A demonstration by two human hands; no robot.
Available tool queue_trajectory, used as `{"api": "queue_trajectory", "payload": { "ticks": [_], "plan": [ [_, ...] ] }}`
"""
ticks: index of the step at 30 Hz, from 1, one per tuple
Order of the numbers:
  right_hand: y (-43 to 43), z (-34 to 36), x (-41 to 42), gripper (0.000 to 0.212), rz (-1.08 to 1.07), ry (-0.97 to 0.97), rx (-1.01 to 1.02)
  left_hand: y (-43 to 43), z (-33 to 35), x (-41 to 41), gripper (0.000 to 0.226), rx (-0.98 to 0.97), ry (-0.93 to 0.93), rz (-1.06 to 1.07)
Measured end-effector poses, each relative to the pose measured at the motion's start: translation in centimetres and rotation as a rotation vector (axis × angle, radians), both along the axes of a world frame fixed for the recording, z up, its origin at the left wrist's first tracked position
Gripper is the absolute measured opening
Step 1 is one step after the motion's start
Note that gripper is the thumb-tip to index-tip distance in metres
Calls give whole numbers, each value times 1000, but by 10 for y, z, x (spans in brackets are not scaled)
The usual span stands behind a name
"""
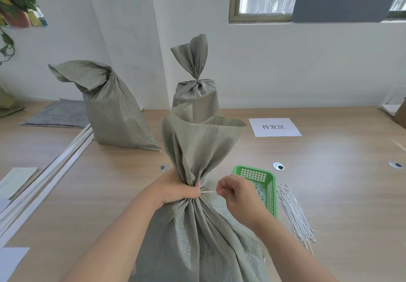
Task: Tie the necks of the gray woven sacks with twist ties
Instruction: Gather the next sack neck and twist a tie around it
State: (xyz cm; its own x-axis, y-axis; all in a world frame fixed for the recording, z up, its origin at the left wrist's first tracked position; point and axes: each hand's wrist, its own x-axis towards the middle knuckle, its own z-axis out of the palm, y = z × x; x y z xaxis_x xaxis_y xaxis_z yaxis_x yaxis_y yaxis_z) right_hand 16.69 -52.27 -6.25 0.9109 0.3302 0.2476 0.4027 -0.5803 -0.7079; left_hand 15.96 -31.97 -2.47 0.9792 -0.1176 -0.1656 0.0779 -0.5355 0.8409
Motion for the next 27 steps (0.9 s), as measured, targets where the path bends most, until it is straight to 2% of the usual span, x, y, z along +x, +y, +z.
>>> {"api": "queue_trajectory", "payload": {
  "ticks": [4,8,11,15,18,23,27],
  "plan": [
    [-2,0,0,13,3,4,46,-4,-3,-2,27,4,-27,2],
    [9,5,1,6,164,-86,-4,-2,-2,-8,23,-110,-28,-24],
    [20,9,1,6,213,-137,-24,1,1,-13,21,-123,-45,-46],
    [19,10,-1,12,209,-165,-105,7,1,-16,15,-53,-62,-28],
    [10,14,0,15,186,-143,-175,11,0,-18,25,15,-38,6],
    [12,17,-2,15,207,-137,-223,8,2,-21,27,21,-29,-13],
    [21,19,-5,22,290,-110,-409,3,3,-22,18,-6,-76,-23]
  ]
}}
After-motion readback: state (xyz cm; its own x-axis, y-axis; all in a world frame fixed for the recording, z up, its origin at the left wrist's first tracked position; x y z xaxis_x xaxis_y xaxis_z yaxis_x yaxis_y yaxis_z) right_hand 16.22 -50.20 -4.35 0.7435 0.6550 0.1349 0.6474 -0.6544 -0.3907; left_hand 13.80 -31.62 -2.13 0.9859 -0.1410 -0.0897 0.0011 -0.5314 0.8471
